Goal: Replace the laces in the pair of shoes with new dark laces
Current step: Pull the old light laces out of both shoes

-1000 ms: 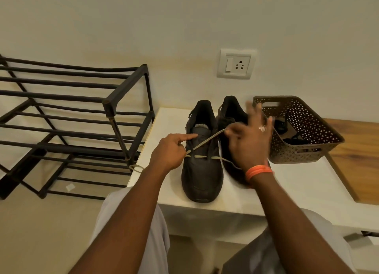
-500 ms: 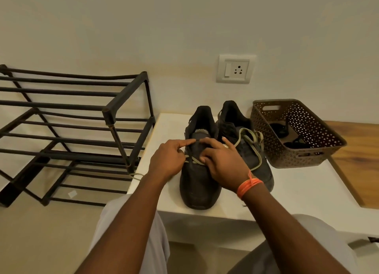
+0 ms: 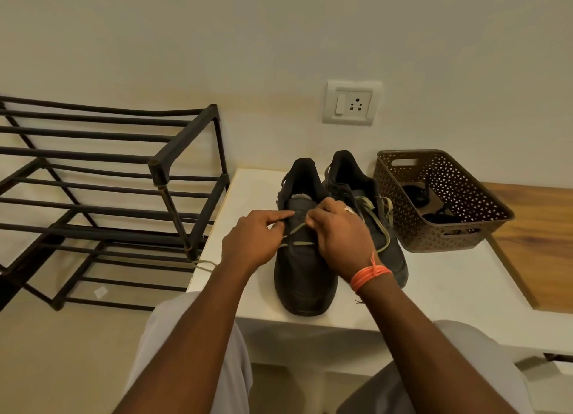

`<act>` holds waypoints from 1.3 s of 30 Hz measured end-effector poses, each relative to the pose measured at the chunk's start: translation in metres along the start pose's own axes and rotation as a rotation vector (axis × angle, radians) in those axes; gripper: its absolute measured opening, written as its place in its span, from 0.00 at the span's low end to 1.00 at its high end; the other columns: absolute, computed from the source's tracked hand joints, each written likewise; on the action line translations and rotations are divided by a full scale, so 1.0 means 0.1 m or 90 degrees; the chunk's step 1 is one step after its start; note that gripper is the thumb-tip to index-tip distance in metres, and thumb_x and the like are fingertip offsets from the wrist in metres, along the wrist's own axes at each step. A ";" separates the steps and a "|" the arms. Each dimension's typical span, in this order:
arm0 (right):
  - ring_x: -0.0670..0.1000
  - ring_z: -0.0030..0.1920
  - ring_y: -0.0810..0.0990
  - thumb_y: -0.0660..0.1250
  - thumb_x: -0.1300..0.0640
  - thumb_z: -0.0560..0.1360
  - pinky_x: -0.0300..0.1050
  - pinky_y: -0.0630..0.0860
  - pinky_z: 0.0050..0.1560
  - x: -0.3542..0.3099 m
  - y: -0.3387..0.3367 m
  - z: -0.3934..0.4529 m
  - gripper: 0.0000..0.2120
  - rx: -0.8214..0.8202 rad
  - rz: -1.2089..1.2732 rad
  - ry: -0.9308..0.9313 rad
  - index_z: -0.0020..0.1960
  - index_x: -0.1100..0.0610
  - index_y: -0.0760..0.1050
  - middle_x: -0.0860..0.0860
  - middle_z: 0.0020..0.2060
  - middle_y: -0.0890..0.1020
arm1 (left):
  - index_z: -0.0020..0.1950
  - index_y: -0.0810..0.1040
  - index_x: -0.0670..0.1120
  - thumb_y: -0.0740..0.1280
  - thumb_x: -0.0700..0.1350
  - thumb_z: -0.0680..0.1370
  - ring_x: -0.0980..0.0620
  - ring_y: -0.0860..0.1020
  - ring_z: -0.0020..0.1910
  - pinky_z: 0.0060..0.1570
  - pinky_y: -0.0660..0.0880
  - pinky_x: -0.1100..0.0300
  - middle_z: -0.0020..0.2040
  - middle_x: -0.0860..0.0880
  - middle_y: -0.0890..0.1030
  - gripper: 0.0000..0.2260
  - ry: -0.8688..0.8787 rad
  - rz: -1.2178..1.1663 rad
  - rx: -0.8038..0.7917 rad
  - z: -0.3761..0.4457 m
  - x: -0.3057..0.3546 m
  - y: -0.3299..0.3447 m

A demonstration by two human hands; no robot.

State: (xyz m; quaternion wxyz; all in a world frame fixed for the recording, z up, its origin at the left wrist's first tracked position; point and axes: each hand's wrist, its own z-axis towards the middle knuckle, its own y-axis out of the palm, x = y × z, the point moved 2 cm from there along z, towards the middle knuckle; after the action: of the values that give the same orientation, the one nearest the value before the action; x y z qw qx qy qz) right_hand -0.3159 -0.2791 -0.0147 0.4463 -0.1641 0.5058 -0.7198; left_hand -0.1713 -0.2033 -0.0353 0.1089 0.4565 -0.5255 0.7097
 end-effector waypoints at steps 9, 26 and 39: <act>0.55 0.54 0.76 0.64 0.55 0.79 0.48 0.72 0.50 0.81 -0.51 -0.19 0.10 0.116 0.097 0.340 0.57 0.57 0.78 0.53 0.52 0.74 | 0.64 0.77 0.58 0.65 0.52 0.79 0.49 0.77 0.59 0.59 0.74 0.52 0.64 0.53 0.78 0.14 -0.004 0.063 0.018 -0.04 0.06 -0.10; 0.61 0.78 0.43 0.78 0.37 0.59 0.66 0.46 0.73 0.10 0.01 -0.13 0.38 -0.268 0.126 0.105 0.64 0.40 0.68 0.53 0.79 0.50 | 0.52 0.77 0.52 0.65 0.51 0.77 0.46 0.54 0.71 0.68 0.58 0.51 0.72 0.47 0.59 0.05 0.116 0.368 0.031 -0.27 0.28 0.06; 0.57 0.78 0.43 0.79 0.37 0.58 0.63 0.40 0.73 0.13 -0.02 -0.13 0.34 -0.243 0.116 0.101 0.60 0.40 0.69 0.51 0.78 0.55 | 0.59 0.75 0.54 0.61 0.51 0.80 0.45 0.47 0.75 0.72 0.52 0.48 0.76 0.48 0.52 0.09 0.184 0.371 -0.035 -0.29 0.21 0.09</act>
State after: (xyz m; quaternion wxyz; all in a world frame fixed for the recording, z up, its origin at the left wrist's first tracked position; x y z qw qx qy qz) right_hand -0.3328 -0.2820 -0.0218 0.4290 -0.1418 0.6791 -0.5785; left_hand -0.2044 -0.1898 -0.0259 -0.0133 0.1779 -0.6320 0.7542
